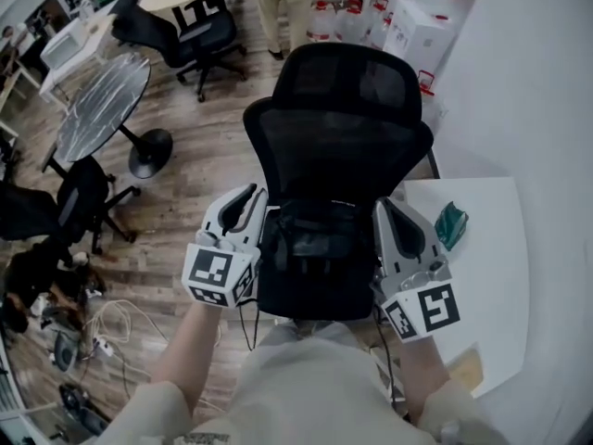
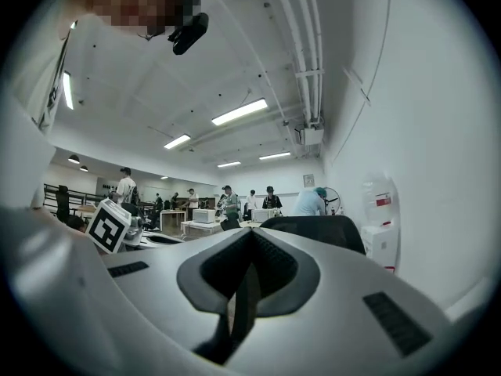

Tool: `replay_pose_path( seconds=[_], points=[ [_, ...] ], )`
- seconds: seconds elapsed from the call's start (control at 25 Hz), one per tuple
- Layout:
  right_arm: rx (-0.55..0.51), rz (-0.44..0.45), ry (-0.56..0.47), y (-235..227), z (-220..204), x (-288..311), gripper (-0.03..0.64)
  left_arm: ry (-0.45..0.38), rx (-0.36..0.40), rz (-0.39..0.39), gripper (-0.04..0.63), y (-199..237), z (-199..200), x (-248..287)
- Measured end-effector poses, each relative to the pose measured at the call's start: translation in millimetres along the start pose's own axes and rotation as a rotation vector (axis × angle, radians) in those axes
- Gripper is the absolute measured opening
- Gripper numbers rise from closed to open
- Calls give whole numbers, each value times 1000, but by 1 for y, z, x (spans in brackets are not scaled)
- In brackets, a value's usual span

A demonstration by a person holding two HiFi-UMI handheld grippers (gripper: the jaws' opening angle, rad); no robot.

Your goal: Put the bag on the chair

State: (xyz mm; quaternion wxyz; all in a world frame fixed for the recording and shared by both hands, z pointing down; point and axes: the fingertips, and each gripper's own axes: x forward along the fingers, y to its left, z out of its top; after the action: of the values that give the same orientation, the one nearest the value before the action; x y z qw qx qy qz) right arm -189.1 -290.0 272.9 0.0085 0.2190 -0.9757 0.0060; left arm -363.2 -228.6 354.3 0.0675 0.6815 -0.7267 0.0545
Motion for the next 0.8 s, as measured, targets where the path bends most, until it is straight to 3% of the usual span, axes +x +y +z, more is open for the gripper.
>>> replay_pose_path(
  seconds=[0.32, 0.8],
  points=[
    [48, 12, -18, 21, 12, -28, 21, -70, 20, -23, 54, -9, 28, -47],
    [53, 43, 50, 38, -1, -63, 21, -20, 26, -40, 39, -35, 21, -86]
  ],
)
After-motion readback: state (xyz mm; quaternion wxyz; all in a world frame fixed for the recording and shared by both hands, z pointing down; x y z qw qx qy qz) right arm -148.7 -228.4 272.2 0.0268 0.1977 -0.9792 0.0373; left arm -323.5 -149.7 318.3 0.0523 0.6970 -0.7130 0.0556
